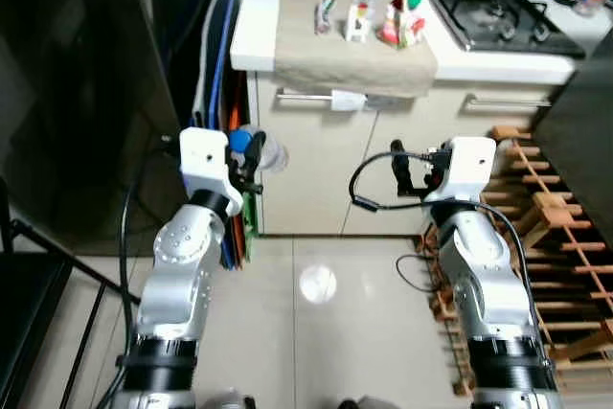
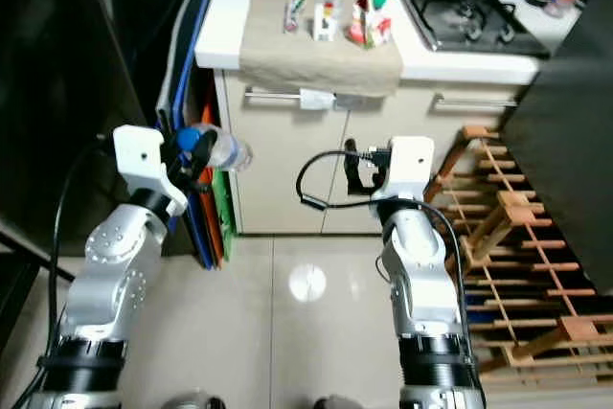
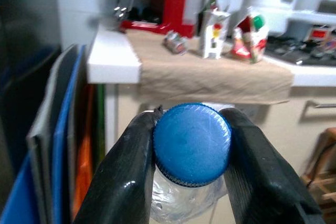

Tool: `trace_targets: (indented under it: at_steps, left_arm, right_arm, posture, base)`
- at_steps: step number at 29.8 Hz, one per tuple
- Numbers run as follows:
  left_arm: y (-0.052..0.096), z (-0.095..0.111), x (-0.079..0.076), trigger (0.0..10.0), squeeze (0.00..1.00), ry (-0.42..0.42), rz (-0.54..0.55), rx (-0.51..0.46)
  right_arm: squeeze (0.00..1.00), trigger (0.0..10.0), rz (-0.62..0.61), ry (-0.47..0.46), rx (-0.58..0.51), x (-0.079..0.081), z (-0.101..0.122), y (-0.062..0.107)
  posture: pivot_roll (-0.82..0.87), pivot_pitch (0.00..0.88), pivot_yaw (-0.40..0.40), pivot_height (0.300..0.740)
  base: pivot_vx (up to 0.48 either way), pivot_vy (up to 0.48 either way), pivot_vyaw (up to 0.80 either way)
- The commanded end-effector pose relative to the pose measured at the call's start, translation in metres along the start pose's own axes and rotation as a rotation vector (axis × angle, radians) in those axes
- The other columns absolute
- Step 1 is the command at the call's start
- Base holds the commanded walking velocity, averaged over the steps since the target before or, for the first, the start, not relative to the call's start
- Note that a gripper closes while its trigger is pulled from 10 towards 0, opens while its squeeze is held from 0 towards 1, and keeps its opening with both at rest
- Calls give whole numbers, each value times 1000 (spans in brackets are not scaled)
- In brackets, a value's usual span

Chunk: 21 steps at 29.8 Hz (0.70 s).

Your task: Restocking fridge

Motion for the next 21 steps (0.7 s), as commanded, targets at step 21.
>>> trace_targets:
  at_steps: [21]
  left_arm:
    - [-21, 16, -19, 10000, 0, -3, -190, -98]
  right_arm:
    - [0, 10000, -51, 9, -31, -12, -3, -10]
  posture:
    - [-49, 0, 10, 740]
  base:
    - [0, 53, -573]
Point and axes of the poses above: a point about 5 cm out from each wrist's last joint towards the gripper, its own y axis pointing back from the gripper into the wrist, its own z axis along the axis of the wrist's last joint, x = y × z, the point moved 1 cm from there along -y, pointing out of the wrist towards the gripper, and after that the axes turned 3 degrees about -y, right-handed, at the moved point
